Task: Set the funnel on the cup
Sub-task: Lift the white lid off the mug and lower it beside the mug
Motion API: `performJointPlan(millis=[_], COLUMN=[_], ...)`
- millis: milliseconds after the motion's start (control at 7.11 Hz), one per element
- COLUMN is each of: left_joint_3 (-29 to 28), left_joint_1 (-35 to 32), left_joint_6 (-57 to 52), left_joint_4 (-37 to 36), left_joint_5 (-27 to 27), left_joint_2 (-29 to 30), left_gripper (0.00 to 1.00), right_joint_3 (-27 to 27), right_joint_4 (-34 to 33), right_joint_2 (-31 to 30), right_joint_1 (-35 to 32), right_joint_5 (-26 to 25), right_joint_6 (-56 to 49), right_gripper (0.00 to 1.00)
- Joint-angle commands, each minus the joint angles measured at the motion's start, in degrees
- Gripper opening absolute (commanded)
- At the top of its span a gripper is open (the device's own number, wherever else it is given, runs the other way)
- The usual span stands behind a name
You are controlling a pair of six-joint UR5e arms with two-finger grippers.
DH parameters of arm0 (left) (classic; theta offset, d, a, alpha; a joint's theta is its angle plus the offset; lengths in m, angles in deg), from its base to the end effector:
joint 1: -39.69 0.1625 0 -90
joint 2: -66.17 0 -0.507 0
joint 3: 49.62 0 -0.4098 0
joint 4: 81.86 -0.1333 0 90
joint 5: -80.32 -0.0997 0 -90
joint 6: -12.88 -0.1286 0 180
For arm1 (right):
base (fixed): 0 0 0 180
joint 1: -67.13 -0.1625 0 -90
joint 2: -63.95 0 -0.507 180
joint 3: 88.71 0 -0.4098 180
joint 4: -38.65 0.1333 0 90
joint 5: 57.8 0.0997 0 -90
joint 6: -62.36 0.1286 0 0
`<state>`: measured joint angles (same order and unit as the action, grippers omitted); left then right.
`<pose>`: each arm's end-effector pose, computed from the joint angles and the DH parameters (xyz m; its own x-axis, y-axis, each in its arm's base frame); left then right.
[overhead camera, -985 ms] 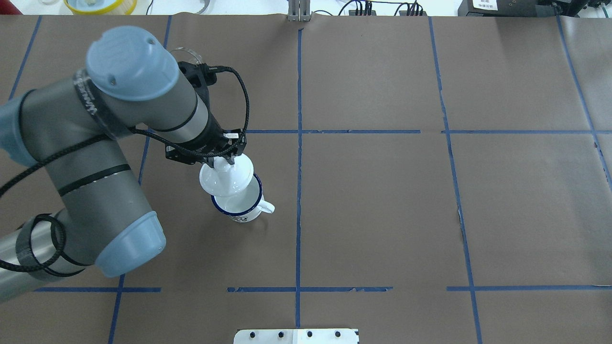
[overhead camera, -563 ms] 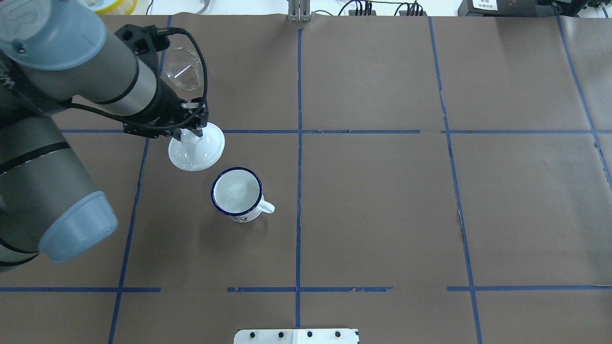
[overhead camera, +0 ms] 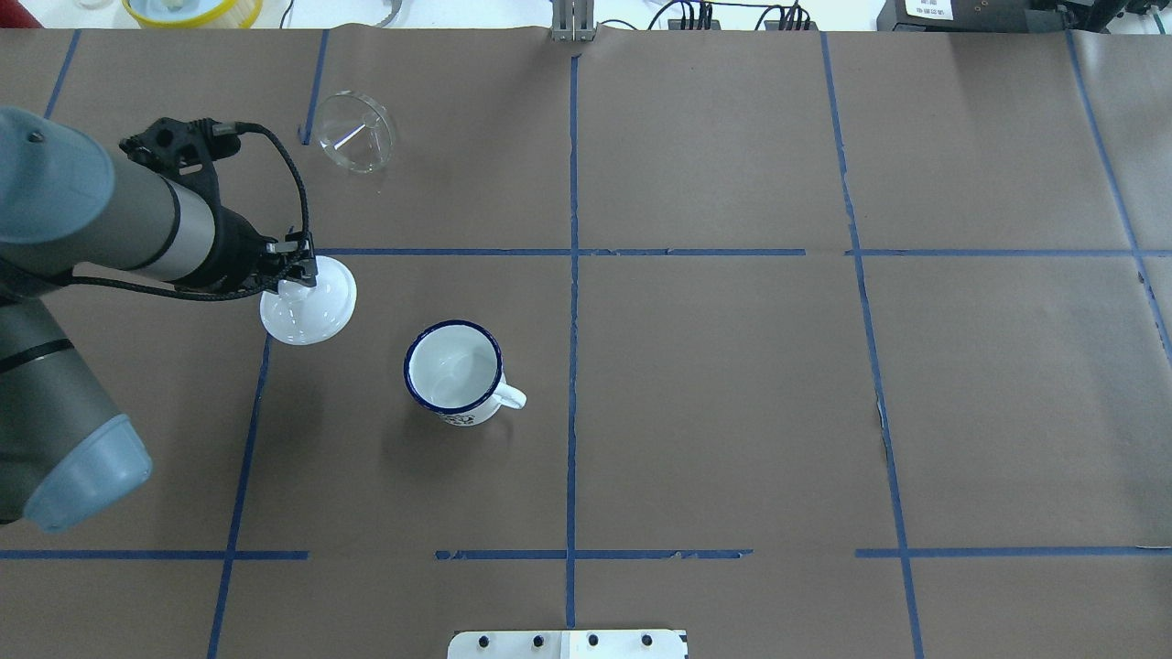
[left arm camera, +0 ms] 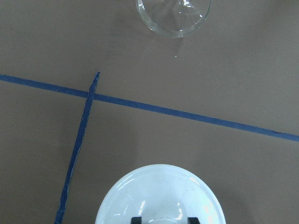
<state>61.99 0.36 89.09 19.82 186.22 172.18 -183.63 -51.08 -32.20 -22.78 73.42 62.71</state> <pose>0.4199 -0.4708 0.4047 0.5969 -0.1927 -0.7789 0.3157 0.9488 0.0072 0.0478 -0.4535 0.7738 0.7522 0.0160 0.6587 -0.0030 0.9998 -0.0208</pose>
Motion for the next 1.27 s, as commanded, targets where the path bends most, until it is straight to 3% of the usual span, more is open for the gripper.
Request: performJointPlan(millis=[0,563,704,844,1126], left_joint_3=[-5.3,-5.9,-5.7,-5.7,-3.6], left_joint_1=[5.2,7.8,7.8,7.8,7.3], left_joint_6=[3.7,5.4,5.4,5.4,4.7], left_joint_4=[4.7,4.8,4.8,4.8,4.6], left_joint_5=[-2.7,-4.9,-4.9,-4.9,-4.6], left_joint_2=[-0.1,-0.1,0.0,0.1,0.0], left_gripper=[0.00,0.00,0.13,0.99,1.00], right_joint_3=[0.1,0.0,0.0,0.0,0.0], right_joint_4=[0.0,0.0,0.0,0.0,0.0], right_joint_2=[0.0,0.0,0.0,0.1,0.0], right_joint_1=[0.0,0.0,0.0,0.0,0.0], right_joint_5=[0.0,0.0,0.0,0.0,0.0], right_joint_6=[0.0,0.0,0.0,0.0,0.0], right_gripper=[1.00,1.00,1.00,1.00,1.00])
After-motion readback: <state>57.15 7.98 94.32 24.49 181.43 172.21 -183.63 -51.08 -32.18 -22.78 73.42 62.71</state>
